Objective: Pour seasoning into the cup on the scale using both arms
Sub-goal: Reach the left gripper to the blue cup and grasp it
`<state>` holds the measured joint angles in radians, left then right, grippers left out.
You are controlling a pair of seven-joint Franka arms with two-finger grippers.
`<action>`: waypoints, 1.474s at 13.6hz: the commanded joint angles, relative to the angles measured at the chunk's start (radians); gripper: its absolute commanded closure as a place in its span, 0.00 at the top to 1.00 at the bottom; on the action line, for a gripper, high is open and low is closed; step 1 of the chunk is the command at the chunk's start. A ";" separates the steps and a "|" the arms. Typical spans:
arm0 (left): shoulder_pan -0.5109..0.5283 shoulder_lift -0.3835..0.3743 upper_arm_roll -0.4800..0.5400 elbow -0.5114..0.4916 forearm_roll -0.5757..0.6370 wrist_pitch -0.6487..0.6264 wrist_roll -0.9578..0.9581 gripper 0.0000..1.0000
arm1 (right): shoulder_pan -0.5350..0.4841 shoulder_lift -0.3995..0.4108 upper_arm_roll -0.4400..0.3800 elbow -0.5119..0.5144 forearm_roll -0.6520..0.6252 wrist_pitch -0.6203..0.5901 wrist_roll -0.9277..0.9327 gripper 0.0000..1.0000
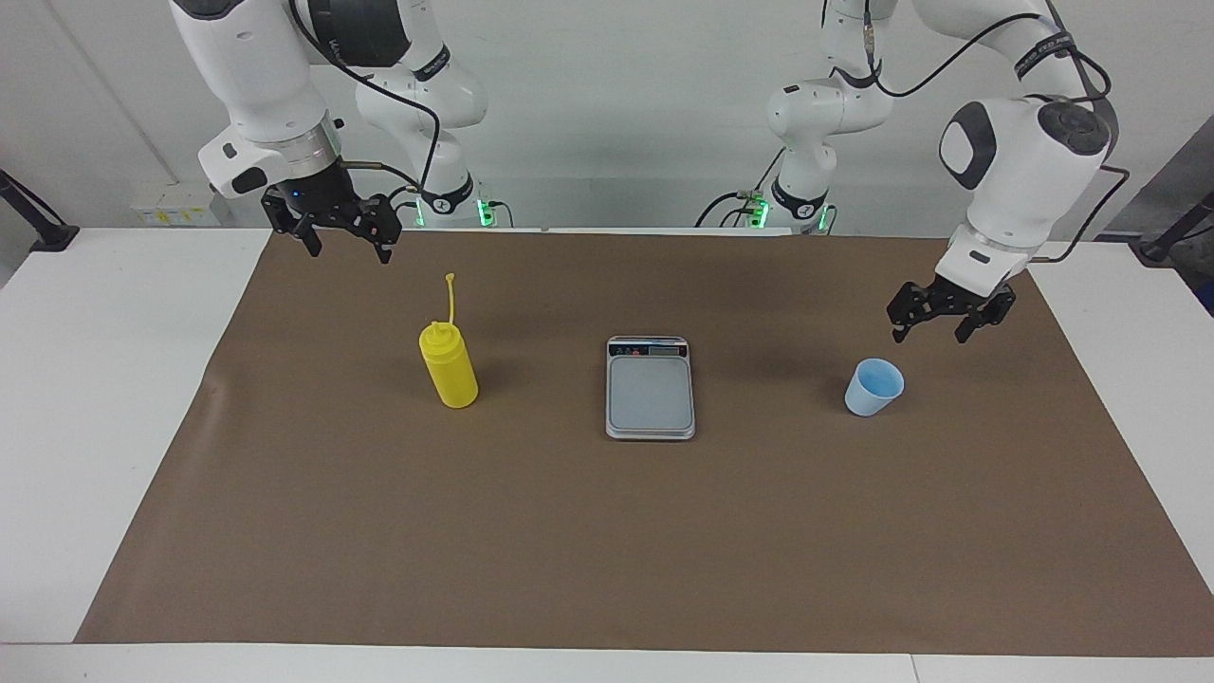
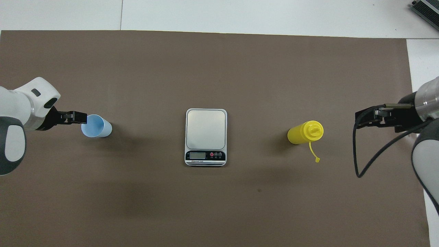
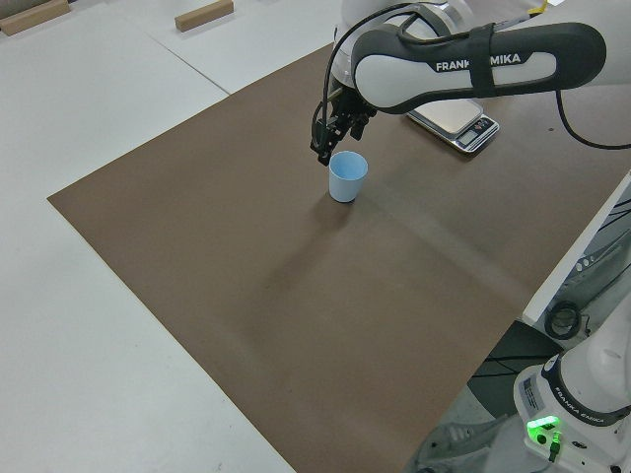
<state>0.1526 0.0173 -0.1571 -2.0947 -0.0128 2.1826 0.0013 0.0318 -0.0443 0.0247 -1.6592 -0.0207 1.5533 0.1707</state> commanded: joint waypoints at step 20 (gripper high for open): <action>-0.013 0.135 -0.013 0.068 -0.010 0.021 -0.096 0.00 | -0.001 -0.026 -0.002 -0.031 0.021 -0.007 0.001 1.00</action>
<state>0.1587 0.1317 -0.1792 -2.1109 -0.0180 2.2769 -0.0836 0.0324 -0.0465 0.0247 -1.6656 -0.0207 1.5527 0.1707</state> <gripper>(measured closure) 0.969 0.000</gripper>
